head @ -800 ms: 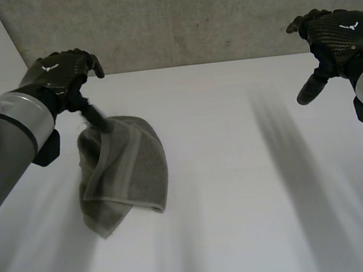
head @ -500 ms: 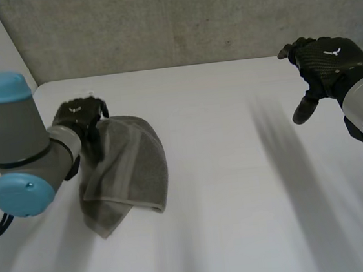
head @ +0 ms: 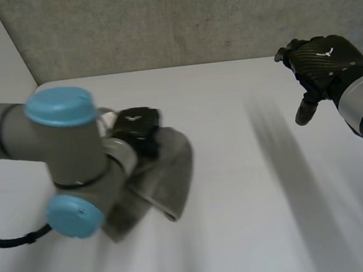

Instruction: Fold the towel.

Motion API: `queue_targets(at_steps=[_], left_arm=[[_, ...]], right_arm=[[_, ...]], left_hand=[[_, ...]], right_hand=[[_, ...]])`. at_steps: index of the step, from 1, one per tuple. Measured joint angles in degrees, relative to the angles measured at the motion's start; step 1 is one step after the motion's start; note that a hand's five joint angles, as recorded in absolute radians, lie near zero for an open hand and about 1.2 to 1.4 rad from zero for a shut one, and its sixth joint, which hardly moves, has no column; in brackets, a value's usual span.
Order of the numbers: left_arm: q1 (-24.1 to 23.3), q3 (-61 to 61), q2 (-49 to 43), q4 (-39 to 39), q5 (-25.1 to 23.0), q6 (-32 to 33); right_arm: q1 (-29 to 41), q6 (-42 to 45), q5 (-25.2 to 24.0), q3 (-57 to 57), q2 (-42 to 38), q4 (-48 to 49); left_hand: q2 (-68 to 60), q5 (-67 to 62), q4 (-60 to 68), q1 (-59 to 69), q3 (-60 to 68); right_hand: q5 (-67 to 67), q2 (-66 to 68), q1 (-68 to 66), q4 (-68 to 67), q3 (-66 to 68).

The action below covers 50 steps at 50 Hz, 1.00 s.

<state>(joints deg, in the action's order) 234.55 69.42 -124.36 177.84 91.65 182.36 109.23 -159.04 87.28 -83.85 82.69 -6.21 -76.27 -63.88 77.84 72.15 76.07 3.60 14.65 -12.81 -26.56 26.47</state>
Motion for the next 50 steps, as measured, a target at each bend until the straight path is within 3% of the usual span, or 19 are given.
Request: queue_targets(at_steps=[9, 12, 17, 23, 26, 37, 50], left_arm=[[-13.3, -6.5, -6.9, -0.3, 0.4, -1.6], [-15.8, -7.3, -8.6, -0.5, 0.4, -2.6], [-17.4, -6.3, -8.5, -1.9, 0.1, -6.1], [-15.8, -4.0, -4.1, -4.6, -0.1, -9.3], [-13.6, -2.7, -1.3, -5.4, -0.2, -9.8], [-4.8, 3.0, 5.2, -5.4, -0.4, -9.3], [0.4, 6.1, 1.7, -0.8, -0.2, -9.1]], right_arm=[[-0.7, 2.3, 0.0, 0.6, 1.7, 0.0], [-0.7, 2.7, 0.0, 0.7, 2.2, 0.0], [-0.7, 3.0, -0.1, 0.7, 2.6, 0.0], [-0.4, 3.0, -0.1, 0.5, 2.6, -0.2], [-0.1, 3.0, -0.1, 0.4, 2.4, -0.4], [1.6, 3.2, -0.7, -0.3, -0.4, -4.1], [6.4, 0.0, -3.9, -3.6, -7.4, -4.4]], left_hand=[[0.3, 0.1, -0.5, 0.2, -0.3], [10.0, 6.8, -10.9, -5.4, -9.7], [34.3, 32.4, -35.7, -31.2, -33.3], [55.0, 54.8, -56.8, -52.4, -54.7], [59.4, 59.3, -60.7, -55.8, -59.0], [60.1, 59.6, -61.5, -56.2, -59.6], [60.2, 59.7, -61.5, -56.2, -59.9]], right_hand=[[0.0, 0.0, 0.0, 0.0, 0.0], [0.0, 0.0, 0.0, 0.0, 0.0], [0.0, 0.0, 0.0, 0.0, 0.0], [0.0, 0.0, 0.0, 0.0, 0.0], [0.0, 0.0, 0.0, 0.0, 0.0], [0.0, 0.0, 0.0, 0.0, 0.0], [0.0, 0.0, 0.0, 0.0, 0.0]])
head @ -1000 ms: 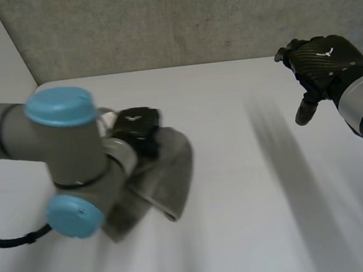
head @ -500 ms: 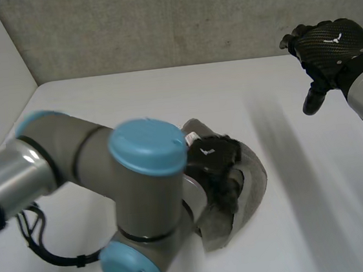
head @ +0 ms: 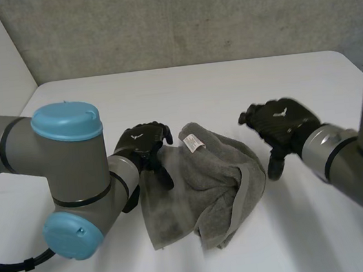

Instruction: Fold the towel.

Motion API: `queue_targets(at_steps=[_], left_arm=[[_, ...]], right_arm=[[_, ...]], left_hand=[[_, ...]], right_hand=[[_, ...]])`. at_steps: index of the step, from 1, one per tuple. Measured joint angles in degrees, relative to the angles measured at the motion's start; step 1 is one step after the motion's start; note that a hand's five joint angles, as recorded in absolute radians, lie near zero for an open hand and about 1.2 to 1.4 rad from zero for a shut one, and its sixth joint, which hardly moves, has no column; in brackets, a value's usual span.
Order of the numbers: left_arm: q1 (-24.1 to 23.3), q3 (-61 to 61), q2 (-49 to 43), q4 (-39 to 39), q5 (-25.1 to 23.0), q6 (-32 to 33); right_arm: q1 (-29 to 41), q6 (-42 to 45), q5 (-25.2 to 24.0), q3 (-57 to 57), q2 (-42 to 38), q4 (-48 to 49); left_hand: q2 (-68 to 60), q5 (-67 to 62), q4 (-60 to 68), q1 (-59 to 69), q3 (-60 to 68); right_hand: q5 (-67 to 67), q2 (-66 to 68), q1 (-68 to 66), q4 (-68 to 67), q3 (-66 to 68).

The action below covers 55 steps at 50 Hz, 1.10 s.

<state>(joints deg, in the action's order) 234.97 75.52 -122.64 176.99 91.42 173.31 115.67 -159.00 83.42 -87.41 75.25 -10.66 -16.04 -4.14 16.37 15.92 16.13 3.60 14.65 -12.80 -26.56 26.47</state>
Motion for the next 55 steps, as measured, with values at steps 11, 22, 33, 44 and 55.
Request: queue_targets(at_steps=[11, 22, 33, 44, 55], left_arm=[[0.8, -0.8, -6.2, 5.6, 0.1, 0.2], [0.8, -2.4, -10.3, 6.9, 0.1, 4.5], [4.2, -9.4, -7.3, 7.4, 0.6, 12.9], [12.0, -15.4, 6.5, 10.5, 0.5, 13.0], [13.4, 0.1, 12.1, 13.0, -1.2, 12.6]], right_arm=[[1.0, -6.0, -1.8, -1.3, -5.4, 1.3], [1.3, -6.2, -6.8, -1.8, -6.1, 1.7], [0.6, -4.9, -8.0, 7.2, -4.0, 15.2], [-1.1, -6.3, -13.8, 4.7, 2.3, 47.9], [-5.6, -11.4, -17.6, -7.0, 4.7, 49.1]], left_hand=[[0.0, 0.0, 0.0, 0.0, 0.0], [-55.7, -55.5, 54.4, 54.2, 54.1], [-60.9, -60.2, 61.2, 58.1, 60.1], [-61.3, -60.7, 61.4, 58.1, 60.6], [-61.5, -61.1, 61.5, 58.2, 60.9]], right_hand=[[8.0, 6.0, -8.1, -0.3, 0.4], [60.2, 57.5, -59.6, -49.8, 48.4], [60.2, 57.7, -59.9, -50.3, 50.3], [62.5, 61.8, -63.3, -50.4, 50.6], [62.7, 61.8, -63.4, -50.5, 50.8]])
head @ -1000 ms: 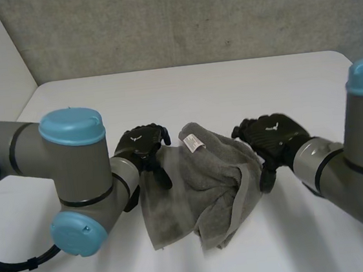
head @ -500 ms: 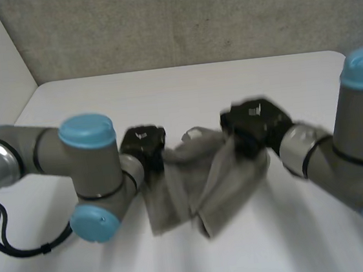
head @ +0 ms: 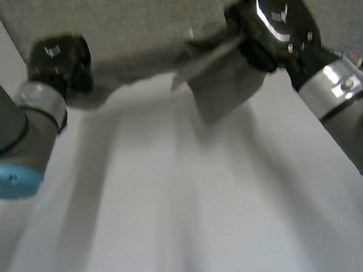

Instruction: Fold the towel.

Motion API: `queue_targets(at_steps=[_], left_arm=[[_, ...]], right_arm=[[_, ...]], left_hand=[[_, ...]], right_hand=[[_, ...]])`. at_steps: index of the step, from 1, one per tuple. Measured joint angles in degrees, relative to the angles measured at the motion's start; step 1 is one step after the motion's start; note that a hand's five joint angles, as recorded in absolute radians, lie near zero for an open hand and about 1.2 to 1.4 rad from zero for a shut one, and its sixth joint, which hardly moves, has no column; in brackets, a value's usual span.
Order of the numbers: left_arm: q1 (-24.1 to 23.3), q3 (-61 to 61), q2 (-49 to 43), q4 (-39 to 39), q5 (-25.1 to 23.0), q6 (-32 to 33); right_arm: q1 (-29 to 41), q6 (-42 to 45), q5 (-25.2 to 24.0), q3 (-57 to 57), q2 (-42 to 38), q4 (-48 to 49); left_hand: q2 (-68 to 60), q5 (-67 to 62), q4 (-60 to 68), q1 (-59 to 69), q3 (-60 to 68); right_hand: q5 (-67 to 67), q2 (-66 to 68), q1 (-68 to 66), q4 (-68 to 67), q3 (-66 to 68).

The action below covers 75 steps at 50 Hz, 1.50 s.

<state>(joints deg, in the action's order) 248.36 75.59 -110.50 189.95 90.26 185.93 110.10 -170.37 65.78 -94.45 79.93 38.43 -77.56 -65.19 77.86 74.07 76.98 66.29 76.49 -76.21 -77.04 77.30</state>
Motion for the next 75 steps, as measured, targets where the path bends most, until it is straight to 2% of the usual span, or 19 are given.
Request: queue_targets(at_steps=[6, 10, 11, 13, 17, 21, 26, 36, 43, 50, 55, 63, 71, 75], left_arm=[[0.0, 13.3, -0.5, 0.1, -4.4, 0.3], [0.0, 20.5, -1.4, 0.2, -7.2, 0.5], [0.0, 22.6, -1.7, 0.2, -7.9, 0.6], [0.0, 24.7, -1.8, 0.1, -8.5, 0.6], [0.2, 27.6, -1.7, -0.3, -9.0, 0.7], [0.4, 29.2, -0.2, -1.1, -9.0, 0.7], [0.6, 29.8, 4.0, -2.2, -8.9, 0.6], [1.0, 27.8, 10.0, -2.4, -8.9, 0.5], [1.3, 24.3, 9.2, -1.9, -8.8, 0.3], [1.8, 18.4, 1.0, -1.6, -8.2, 0.3], [2.1, 13.4, -6.2, -1.6, -7.9, 0.3], [4.6, 6.6, -14.3, -1.7, -6.2, 0.3], [6.5, 4.9, -16.1, -1.9, -4.4, 0.3], [7.0, 5.0, -16.1, -2.1, -4.4, 0.3]], right_arm=[[-2.2, 5.0, -1.1, 0.2, -4.4, -21.1], [-3.0, 14.6, -1.3, 0.6, -7.1, -32.9], [-3.2, 18.5, -1.2, 0.6, -8.0, -36.5], [-3.5, 23.0, -1.0, 0.5, -8.9, -40.5], [-4.0, 29.2, -0.4, 0.5, -9.8, -46.5], [-4.8, 30.9, -0.1, 0.6, -9.3, -49.9], [-5.5, 29.5, 0.5, 0.9, -6.4, -51.8], [-4.4, 20.7, 4.7, 1.7, -0.1, -52.5], [0.5, 13.9, 6.5, 2.0, 1.1, -49.8], [9.3, 10.3, 9.2, 3.0, -4.6, -41.4], [12.6, 10.4, 11.1, 4.1, -10.3, -36.6], [13.9, 10.7, 12.5, 6.0, -18.2, -29.4], [14.5, 11.1, 13.8, 8.3, -23.2, -24.2], [14.6, 12.7, 15.4, 9.7, -25.5, -23.4]], left_hand=[[-0.1, 0.0, 0.0, 0.2, 0.1], [-0.1, 0.0, 0.0, 0.2, 0.1], [-0.1, 0.0, 0.0, 0.2, 0.2], [-0.1, 0.0, 0.0, 0.2, 0.2], [0.5, 0.0, -0.7, 0.2, -0.1], [12.2, 9.4, -12.5, -8.0, -11.4], [36.7, 34.6, -36.6, -33.6, -35.5], [42.8, 42.4, -43.0, -40.5, -42.3], [43.2, 42.8, -43.5, -40.8, -42.5], [43.2, 43.0, -43.5, -40.8, -42.5], [43.3, 43.0, -43.5, -41.0, -42.5], [48.2, 47.9, -48.3, -45.8, -47.3], [59.1, 58.9, -59.2, -56.0, -58.3], [60.3, 60.2, -60.3, -56.9, -59.7]], right_hand=[[0.0, 0.0, 0.0, 0.0, 0.0], [-2.0, -1.9, 1.8, 2.8, -2.8], [-10.6, -10.6, 10.2, 11.4, -11.4], [-18.9, -19.9, 19.4, 19.5, -19.8], [-27.8, -26.9, 27.6, 27.4, -27.9], [-35.0, -33.4, 34.2, 34.3, -34.6], [-40.4, -38.3, 38.8, 39.4, -39.7], [-46.7, -44.6, 45.1, 45.3, -45.8], [-47.9, -45.5, 46.5, 46.6, -47.0], [-47.9, -45.5, 46.6, 46.6, -47.1], [-47.8, -45.5, 46.5, 46.6, -47.1], [-46.3, -45.5, 46.2, 46.6, -46.9], [-44.8, -45.3, 45.1, 46.2, -46.6], [-38.4, -39.4, 39.0, 39.8, -40.0]])
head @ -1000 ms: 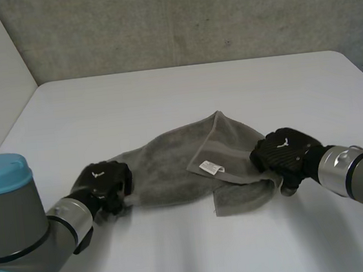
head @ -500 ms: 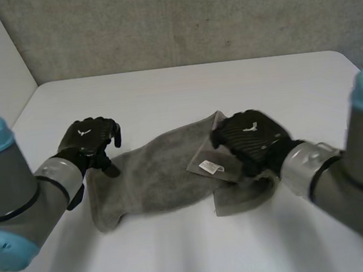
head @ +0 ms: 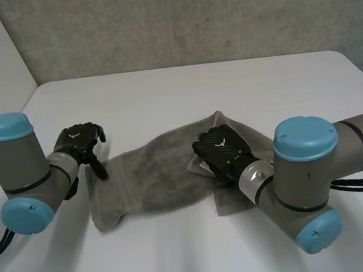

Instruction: Fold the towel.

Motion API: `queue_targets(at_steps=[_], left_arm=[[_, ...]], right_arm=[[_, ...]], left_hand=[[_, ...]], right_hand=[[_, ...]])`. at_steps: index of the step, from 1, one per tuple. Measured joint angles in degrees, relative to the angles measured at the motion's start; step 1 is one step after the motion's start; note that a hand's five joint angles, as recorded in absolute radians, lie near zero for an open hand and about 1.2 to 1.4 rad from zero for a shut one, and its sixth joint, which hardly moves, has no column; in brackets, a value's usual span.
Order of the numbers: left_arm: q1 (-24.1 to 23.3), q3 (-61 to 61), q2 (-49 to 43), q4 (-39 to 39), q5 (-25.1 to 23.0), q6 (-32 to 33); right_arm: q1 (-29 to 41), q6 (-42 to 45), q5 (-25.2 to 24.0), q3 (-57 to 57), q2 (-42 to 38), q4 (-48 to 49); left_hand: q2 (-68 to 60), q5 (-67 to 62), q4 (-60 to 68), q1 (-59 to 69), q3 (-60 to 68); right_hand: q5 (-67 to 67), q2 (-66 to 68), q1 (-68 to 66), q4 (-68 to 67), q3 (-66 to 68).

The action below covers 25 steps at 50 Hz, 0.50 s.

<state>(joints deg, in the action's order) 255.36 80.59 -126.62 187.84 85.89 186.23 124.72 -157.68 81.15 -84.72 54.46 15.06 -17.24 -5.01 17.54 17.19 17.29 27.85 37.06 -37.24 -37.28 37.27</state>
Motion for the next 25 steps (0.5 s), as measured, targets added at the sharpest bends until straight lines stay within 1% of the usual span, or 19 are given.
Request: queue_targets(at_steps=[4, 6, 10, 14, 19, 25], left_arm=[[0.3, 0.4, 0.3, -0.1, -0.1, 0.0], [0.4, 0.5, 0.4, -0.1, -0.1, -0.1], [0.4, 0.7, 0.5, -0.1, -0.1, 0.0], [0.4, 0.9, 0.4, -0.1, -0.1, 0.0], [0.4, 1.0, 0.3, -0.1, -0.1, 0.0], [0.4, 1.6, 0.2, -0.2, -0.1, 0.1]], right_arm=[[0.0, 2.9, 2.4, 1.0, -1.4, 0.3], [-0.1, 3.7, 3.1, 1.1, -1.7, 0.4], [-0.4, 4.7, 4.1, 1.2, -1.8, 0.6], [-1.4, 4.7, 4.6, 0.9, -1.4, 0.6], [-3.6, 4.2, 4.7, 0.0, 0.2, 0.3], [-7.3, 3.4, 4.5, -2.6, 4.5, -0.1]], left_hand=[[0.0, 0.0, 0.0, 0.0, 0.0], [0.1, 0.0, 0.0, 0.0, 0.0], [0.2, 0.0, 0.0, 0.0, 0.0], [0.2, 0.0, 0.0, 0.0, 0.0], [0.2, 0.0, 0.0, 0.0, 0.0], [0.2, 0.0, 0.0, 0.0, 0.0]], right_hand=[[17.6, 19.3, -18.7, -18.6, 18.7], [21.0, 22.6, -22.3, -21.9, 22.1], [22.7, 23.5, -23.9, -23.3, 23.4], [33.2, 34.0, -32.7, -33.7, 33.7], [35.6, 35.6, -34.5, -35.8, 36.0], [35.8, 35.6, -34.9, -35.8, 36.1]])
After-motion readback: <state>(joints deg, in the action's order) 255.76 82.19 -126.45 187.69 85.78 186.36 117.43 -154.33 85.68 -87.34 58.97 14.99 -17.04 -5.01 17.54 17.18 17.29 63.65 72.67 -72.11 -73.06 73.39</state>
